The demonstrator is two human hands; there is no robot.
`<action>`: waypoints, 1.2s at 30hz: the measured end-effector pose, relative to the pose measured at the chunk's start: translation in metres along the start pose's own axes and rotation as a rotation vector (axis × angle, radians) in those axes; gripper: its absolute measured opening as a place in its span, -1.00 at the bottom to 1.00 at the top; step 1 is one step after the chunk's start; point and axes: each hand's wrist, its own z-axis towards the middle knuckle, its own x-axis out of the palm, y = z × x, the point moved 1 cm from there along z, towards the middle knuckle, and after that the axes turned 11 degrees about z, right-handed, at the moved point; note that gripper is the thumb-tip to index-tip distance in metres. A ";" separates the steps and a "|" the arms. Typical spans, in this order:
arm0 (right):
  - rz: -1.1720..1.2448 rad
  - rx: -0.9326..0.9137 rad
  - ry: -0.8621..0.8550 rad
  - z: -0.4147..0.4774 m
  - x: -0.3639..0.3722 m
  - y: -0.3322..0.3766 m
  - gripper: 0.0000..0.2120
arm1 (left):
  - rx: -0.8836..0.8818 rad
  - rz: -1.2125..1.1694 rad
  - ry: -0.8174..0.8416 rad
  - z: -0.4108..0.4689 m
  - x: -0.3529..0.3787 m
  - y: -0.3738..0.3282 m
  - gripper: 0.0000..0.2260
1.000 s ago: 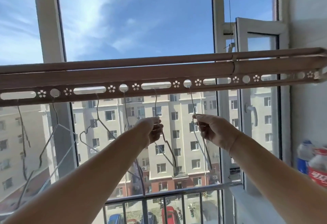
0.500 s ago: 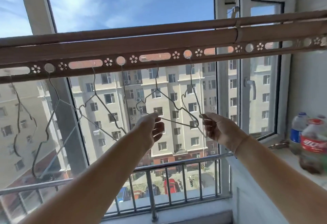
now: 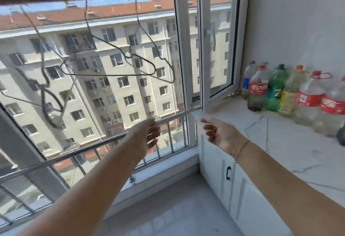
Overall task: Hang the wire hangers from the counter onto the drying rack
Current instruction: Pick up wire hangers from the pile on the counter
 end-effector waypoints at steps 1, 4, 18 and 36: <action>0.006 0.001 -0.045 -0.002 -0.018 -0.003 -0.89 | -0.015 0.012 0.037 0.005 0.011 0.008 -0.83; 0.010 -0.006 -0.175 -0.008 -0.074 -0.007 -0.89 | -0.057 0.048 0.140 0.021 0.052 0.031 -0.84; 0.120 0.038 -0.595 -0.024 -0.323 0.038 -0.83 | -0.255 0.214 0.365 0.083 0.290 0.114 -0.84; 0.136 0.231 -0.486 0.134 -0.380 0.040 -0.85 | -0.387 0.179 0.291 0.217 0.414 0.154 -0.86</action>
